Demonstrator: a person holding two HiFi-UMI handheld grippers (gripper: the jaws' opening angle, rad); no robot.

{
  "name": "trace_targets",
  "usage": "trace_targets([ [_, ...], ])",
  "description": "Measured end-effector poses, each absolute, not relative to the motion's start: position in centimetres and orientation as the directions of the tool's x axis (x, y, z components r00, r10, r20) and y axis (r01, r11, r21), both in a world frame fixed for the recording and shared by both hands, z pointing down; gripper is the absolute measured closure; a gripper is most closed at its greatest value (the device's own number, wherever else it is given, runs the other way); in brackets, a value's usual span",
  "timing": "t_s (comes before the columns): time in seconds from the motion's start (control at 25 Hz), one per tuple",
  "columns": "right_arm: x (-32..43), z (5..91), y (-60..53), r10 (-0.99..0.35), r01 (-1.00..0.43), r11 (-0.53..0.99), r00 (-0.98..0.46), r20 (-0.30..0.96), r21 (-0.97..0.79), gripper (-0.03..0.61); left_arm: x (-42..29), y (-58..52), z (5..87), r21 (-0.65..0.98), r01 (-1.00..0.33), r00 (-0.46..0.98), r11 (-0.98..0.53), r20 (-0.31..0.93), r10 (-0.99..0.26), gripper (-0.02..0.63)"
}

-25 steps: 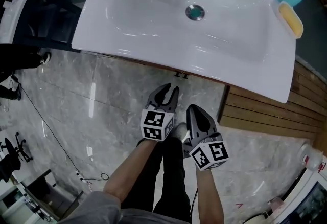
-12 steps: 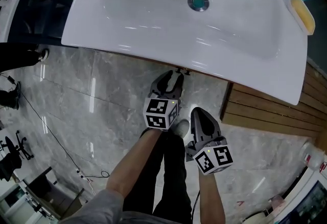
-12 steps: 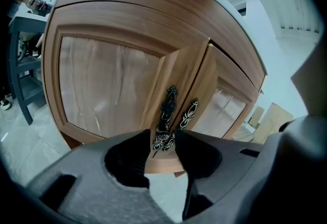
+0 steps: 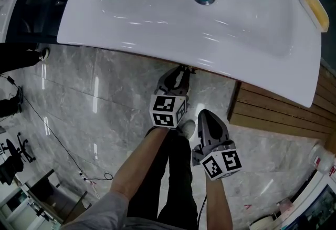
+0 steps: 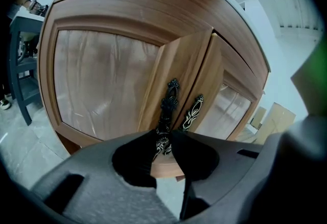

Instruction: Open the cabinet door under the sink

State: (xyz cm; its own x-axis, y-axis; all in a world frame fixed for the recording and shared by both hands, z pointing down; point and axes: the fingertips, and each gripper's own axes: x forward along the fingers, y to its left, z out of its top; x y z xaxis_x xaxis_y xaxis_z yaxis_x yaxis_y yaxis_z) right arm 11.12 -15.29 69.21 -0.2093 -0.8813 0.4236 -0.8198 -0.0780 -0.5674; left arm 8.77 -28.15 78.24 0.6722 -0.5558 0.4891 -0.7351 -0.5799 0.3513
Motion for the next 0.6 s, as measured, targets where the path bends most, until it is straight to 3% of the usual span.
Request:
trace_targets([
  [0.6, 11.7, 69.8, -13.4, -0.878, -0.808, -0.075, -0.224, 0.423, -0.584, 0.568, 8.4, -28.2, 78.2, 0.41, -0.745, 0.667, -0.527, 0.427, -0.611, 0.53],
])
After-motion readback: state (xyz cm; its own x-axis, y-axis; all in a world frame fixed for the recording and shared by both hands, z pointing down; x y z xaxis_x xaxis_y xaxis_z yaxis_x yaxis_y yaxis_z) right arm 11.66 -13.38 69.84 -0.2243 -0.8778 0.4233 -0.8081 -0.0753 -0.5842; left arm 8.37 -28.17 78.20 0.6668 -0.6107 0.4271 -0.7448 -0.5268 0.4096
